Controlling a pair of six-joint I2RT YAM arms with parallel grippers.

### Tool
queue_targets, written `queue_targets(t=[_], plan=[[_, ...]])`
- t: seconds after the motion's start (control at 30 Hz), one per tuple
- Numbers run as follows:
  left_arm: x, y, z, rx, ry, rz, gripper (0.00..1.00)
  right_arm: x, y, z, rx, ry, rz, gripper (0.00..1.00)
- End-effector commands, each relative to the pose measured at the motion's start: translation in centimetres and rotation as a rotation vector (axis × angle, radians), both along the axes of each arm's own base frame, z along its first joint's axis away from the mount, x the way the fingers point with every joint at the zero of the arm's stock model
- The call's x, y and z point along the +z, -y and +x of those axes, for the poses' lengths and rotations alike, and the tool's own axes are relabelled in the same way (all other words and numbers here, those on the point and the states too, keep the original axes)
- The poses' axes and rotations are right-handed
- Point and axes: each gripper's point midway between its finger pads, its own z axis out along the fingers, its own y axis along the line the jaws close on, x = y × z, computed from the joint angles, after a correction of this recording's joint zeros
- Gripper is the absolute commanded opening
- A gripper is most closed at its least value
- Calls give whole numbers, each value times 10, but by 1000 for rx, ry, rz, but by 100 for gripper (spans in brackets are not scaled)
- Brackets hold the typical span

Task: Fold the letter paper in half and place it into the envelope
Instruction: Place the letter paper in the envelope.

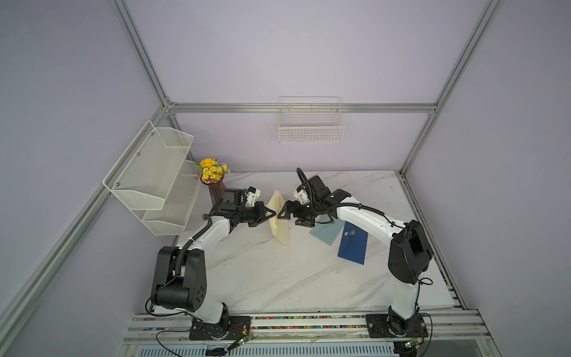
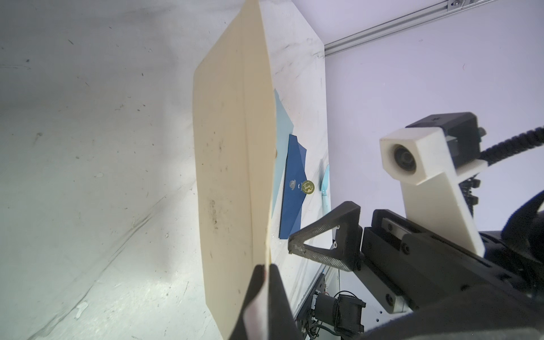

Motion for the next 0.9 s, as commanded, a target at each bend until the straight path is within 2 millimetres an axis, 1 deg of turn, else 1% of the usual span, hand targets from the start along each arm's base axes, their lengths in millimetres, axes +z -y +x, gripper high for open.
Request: queue_targets(t=[0.0, 0.27, 0.33, 0.47, 0.87], plan=[[9, 3, 5, -21, 40, -37, 0, -5, -2, 1, 5, -3, 7, 97], [8, 3, 2, -20, 31, -50, 0, -7, -14, 13, 5, 3, 5, 97], [8, 3, 2, -21, 31, -51, 0, -7, -18, 14, 18, 5, -2, 97], [8, 3, 2, -21, 32, -54, 0, -16, -25, 11, 36, 1, -25, 97], [21, 6, 8, -18, 46, -91, 0, -55, -12, 10, 22, -21, -125, 97]])
